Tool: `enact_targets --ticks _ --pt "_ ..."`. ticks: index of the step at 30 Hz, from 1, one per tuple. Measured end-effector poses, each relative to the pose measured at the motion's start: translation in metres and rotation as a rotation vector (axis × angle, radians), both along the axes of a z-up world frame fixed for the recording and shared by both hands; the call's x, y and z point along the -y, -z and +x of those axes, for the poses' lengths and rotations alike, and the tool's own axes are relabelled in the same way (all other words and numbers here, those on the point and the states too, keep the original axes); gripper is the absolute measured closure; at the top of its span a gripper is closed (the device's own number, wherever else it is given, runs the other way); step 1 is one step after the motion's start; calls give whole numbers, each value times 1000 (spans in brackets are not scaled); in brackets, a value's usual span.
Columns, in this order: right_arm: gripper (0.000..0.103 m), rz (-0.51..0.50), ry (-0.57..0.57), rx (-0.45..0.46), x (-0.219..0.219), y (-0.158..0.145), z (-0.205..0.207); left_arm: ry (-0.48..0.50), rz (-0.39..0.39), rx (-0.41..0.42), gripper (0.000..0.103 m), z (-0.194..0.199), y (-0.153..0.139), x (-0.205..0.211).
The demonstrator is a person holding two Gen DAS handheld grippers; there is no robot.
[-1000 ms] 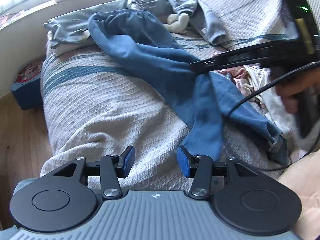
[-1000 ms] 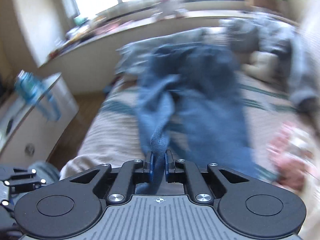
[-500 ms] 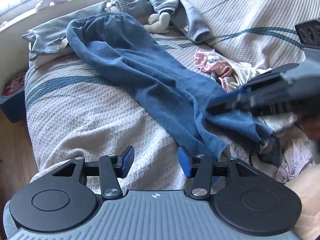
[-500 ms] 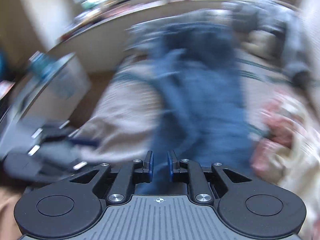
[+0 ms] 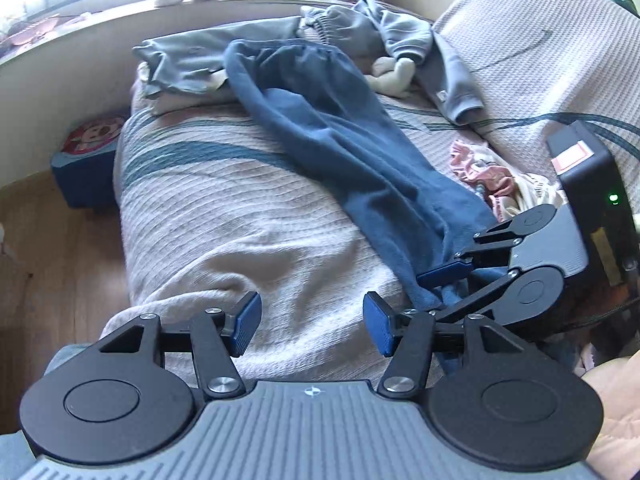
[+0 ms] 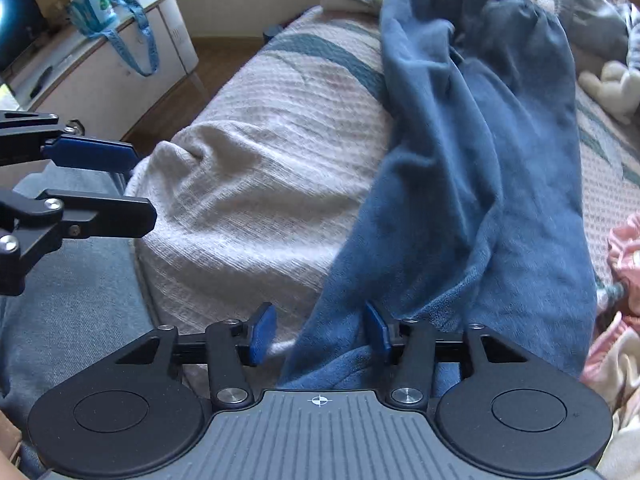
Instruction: Fold clothes
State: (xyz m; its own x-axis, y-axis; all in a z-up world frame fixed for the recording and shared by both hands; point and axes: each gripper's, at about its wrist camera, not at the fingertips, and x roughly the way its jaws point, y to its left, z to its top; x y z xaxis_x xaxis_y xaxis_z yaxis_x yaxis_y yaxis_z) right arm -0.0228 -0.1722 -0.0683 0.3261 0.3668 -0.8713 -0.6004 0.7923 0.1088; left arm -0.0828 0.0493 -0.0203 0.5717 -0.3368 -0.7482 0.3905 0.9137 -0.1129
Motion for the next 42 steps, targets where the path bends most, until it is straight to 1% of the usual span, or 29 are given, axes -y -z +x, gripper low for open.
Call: enact_targets --ticks 2,3,6,9,10,11,12,13,15,17,18,20,22,25,27,28,29,30,31,32,33,34,36,38,40,42 --pt "96 35 -17 12 2 -8 -1 -14 -3 5 49 -1 -2 -4" --pt "102 56 -29 16 3 -13 -1 -21 -4 7 49 -1 -3 -6" --pt "102 207 -71 -4 5 -36 -2 -45 -6 43 49 -6 -13 -12" --pt "102 296 -124 -13 -6 -53 -2 -89 -22 90 46 -10 -28 -22" --pt "102 310 -143 -18 -13 -55 -1 -103 -26 106 44 -11 -32 -26" --pt "102 291 -152 -5 -22 -55 -1 -118 -27 119 43 -13 -36 -30" --pt "102 248 -146 21 -29 -54 -1 -132 -25 127 42 -14 -38 -33" --pt "101 205 -130 39 -33 -51 0 -143 -24 130 42 -15 -39 -35" --pt "92 117 -85 70 -36 -44 2 -159 -25 123 42 -16 -38 -40" --pt "74 31 -35 104 -34 -37 2 -168 -29 108 42 -16 -35 -42" --pt "71 19 -27 99 -31 -34 2 -165 -29 103 42 -16 -33 -42" --pt "56 11 -13 72 -24 -28 4 -155 -29 97 42 -15 -31 -39" --pt "51 -8 -3 54 -21 -21 4 -144 -29 94 41 -15 -29 -35" --pt "51 -29 6 8 -19 -8 6 -130 -27 97 38 -15 -28 -31" --pt "51 -44 5 3 -18 -1 3 -134 -26 93 38 -15 -27 -32" --pt "56 -52 7 11 -17 1 2 -139 -26 91 38 -15 -27 -33" --pt "68 -60 11 21 -16 3 2 -143 -27 90 38 -15 -26 -33" --pt "74 -72 16 36 -14 4 1 -146 -27 89 38 -15 -26 -34" --pt "85 -78 20 49 -12 5 0 -148 -28 89 38 -15 -26 -34" --pt "93 -74 24 56 -10 4 0 -148 -28 89 38 -15 -26 -34" --pt "97 -60 30 58 -6 3 0 -147 -29 89 38 -15 -26 -34" --pt "99 -46 34 58 -3 1 0 -145 -29 89 38 -15 -26 -34" --pt "99 -7 37 48 2 -4 -1 -141 -29 90 38 -15 -26 -33" --pt "99 87 26 0 7 -13 1 -140 -27 94 38 -16 -26 -32" --pt "99 182 -20 -45 8 -23 1 -144 -26 98 38 -16 -27 -33" --pt "99 241 -73 -70 2 -30 -1 -152 -26 102 38 -17 -29 -34"
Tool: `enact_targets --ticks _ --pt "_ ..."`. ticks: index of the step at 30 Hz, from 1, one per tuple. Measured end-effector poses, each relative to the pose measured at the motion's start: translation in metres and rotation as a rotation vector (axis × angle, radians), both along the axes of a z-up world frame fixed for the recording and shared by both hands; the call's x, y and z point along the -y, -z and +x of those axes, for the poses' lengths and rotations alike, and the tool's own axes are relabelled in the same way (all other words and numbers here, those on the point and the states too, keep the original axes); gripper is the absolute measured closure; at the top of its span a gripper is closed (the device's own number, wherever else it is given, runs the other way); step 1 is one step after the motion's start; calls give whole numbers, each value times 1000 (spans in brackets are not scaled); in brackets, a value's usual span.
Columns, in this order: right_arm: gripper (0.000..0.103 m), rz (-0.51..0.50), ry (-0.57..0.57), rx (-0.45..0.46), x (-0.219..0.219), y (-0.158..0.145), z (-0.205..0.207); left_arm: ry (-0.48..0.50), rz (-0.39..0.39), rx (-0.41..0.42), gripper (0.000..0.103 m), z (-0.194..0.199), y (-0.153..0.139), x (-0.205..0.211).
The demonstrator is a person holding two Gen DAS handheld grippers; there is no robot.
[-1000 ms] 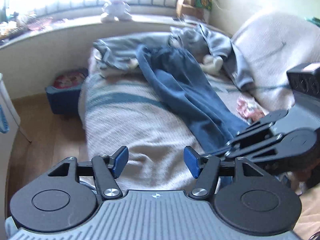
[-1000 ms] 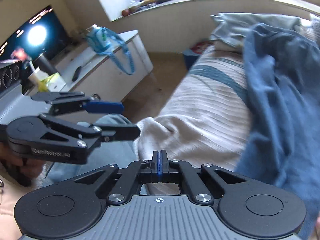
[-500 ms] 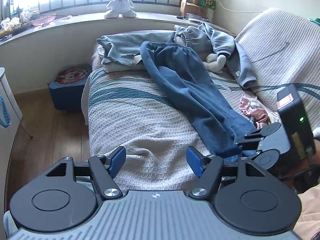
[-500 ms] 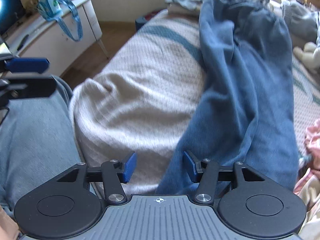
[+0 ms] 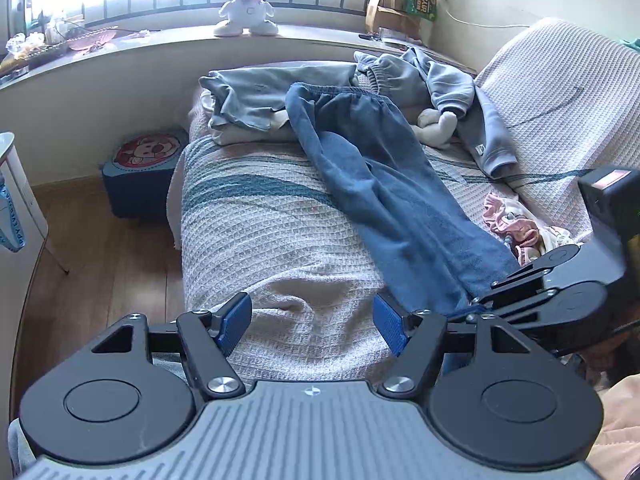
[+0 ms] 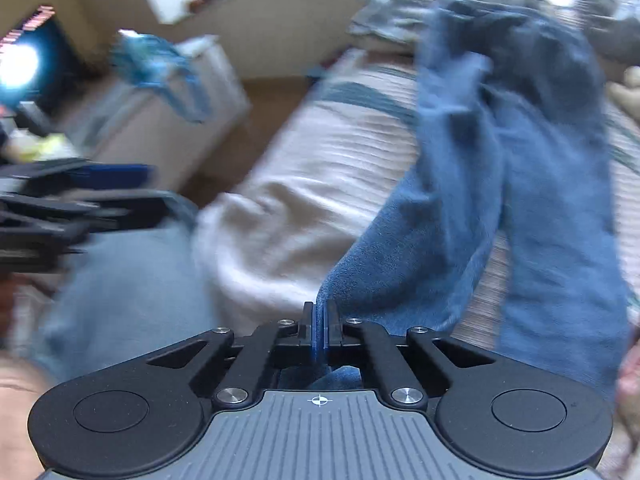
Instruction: Fold clothes
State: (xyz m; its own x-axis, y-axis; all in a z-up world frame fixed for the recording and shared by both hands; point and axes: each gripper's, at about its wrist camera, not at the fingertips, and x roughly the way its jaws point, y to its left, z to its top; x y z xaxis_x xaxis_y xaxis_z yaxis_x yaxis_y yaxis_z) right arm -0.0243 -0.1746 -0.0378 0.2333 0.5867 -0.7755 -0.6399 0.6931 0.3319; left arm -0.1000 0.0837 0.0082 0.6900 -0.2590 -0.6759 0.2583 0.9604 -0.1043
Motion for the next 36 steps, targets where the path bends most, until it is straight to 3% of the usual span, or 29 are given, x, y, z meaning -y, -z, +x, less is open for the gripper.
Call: enact_targets --ticks 7,13,20,36 --pt "98 -11 -95 -5 -37 12 -4 -23 4 -2 38 -2 1 -5" --pt "87 -62 -100 -2 -43 19 -9 -24 8 -9 37 0 2 -4" --pt "70 13 -72 45 -25 -5 -11 -24 11 -16 37 2 4 -3" --pt "68 79 -14 124 -17 -36 -5 -18 14 -13 35 1 4 -1"
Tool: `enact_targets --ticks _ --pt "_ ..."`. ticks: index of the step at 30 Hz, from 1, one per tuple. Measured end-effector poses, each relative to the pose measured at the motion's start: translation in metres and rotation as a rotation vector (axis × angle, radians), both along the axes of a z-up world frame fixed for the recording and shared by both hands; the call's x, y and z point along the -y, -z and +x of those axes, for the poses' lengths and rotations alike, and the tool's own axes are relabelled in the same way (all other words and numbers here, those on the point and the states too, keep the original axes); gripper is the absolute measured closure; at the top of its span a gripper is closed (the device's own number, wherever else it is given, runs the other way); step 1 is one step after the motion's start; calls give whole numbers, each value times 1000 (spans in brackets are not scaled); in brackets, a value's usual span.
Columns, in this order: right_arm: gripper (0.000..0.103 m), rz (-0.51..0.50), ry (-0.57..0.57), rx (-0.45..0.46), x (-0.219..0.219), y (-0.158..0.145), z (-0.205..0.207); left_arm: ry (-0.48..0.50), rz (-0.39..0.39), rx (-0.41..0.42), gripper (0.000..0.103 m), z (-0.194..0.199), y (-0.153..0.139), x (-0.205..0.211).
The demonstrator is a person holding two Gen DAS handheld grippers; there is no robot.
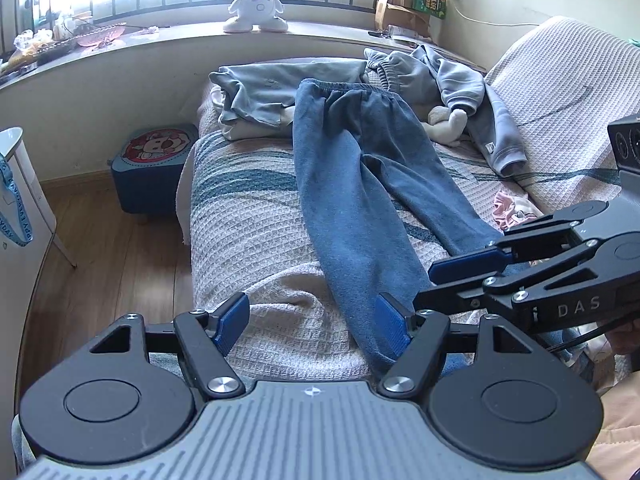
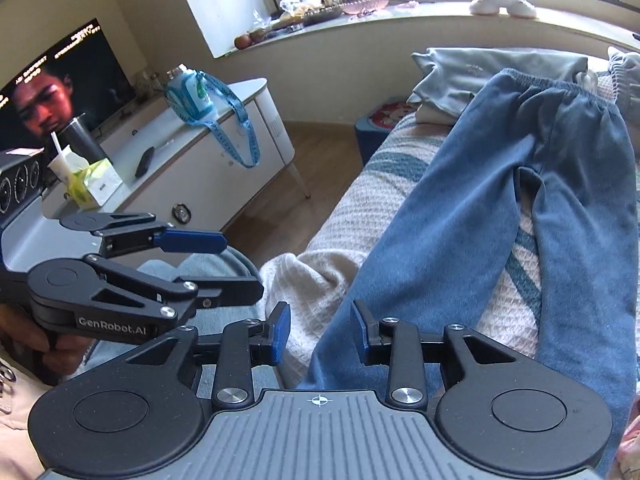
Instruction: Fold clothes
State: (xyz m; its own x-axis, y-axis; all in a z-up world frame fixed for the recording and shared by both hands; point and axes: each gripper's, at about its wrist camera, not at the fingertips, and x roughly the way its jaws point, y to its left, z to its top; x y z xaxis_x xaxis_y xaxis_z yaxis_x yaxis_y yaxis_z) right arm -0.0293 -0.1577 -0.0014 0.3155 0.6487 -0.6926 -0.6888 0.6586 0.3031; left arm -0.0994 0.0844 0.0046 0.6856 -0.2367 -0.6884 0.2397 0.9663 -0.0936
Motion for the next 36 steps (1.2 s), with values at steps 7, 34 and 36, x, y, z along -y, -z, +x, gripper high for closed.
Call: enact_targets --ticks 7,34,36 --pt "57 8 18 12 2 -5 1 3 3 -7 35 2 1 1" --pt "49 -28 99 -28 11 19 11 -10 35 -49 24 11 12 7" --pt "49 -28 99 -30 10 19 10 -11 34 -51 24 11 13 7"
